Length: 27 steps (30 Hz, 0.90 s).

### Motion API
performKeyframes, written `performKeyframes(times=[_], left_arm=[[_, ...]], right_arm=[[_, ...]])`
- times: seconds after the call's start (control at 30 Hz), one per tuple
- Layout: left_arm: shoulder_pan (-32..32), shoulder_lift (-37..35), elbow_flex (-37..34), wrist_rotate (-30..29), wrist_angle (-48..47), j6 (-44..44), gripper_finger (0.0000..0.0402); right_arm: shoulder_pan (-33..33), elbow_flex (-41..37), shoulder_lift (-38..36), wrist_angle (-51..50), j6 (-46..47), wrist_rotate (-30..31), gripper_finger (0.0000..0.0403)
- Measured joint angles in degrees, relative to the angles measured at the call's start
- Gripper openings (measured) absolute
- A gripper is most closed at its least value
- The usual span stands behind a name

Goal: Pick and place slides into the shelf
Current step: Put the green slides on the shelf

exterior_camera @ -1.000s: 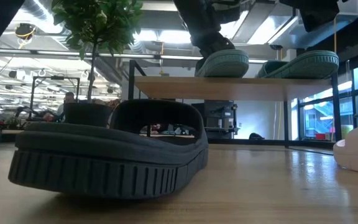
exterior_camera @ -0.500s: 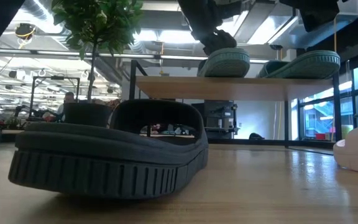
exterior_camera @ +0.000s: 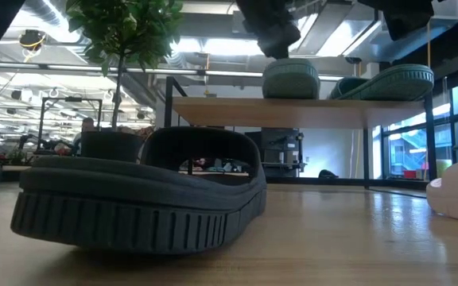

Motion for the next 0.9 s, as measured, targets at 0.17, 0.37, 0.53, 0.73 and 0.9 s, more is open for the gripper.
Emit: performKeyframes(times=[0.17, 0.37, 0.53, 0.73, 0.9], left_arm=[[-0.65, -0.87, -0.02, -8.26, -3.80, -1.35, 0.0204], [-0.68, -7.91, 0.00, 15.20, -19.05, -14.30, 0.0204], [1.20, -14.93, -2.99, 33.67, -18.96, -16.53, 0.0204], [-1.61, -25.83, -16.83, 35.78, -5.81, -15.50, 0.0204], [-4.77, -37.52, -32.89, 37.20, 8.42, -15.44, 0.0204]], right_arm=[[0.00, -0.02, 0.00, -0.13, 2.74, -0.11, 0.0205], [0.17, -0.02, 0.00, -0.12, 0.17, -0.15, 0.0205], [0.28, -0.04, 0.00, -0.17, -3.92, -0.57, 0.0205], [0.28, -0.04, 0.00, -0.78, -5.48, -0.57, 0.0205], [0.28, -0.04, 0.00, -1.57, -5.46, -0.57, 0.0205]])
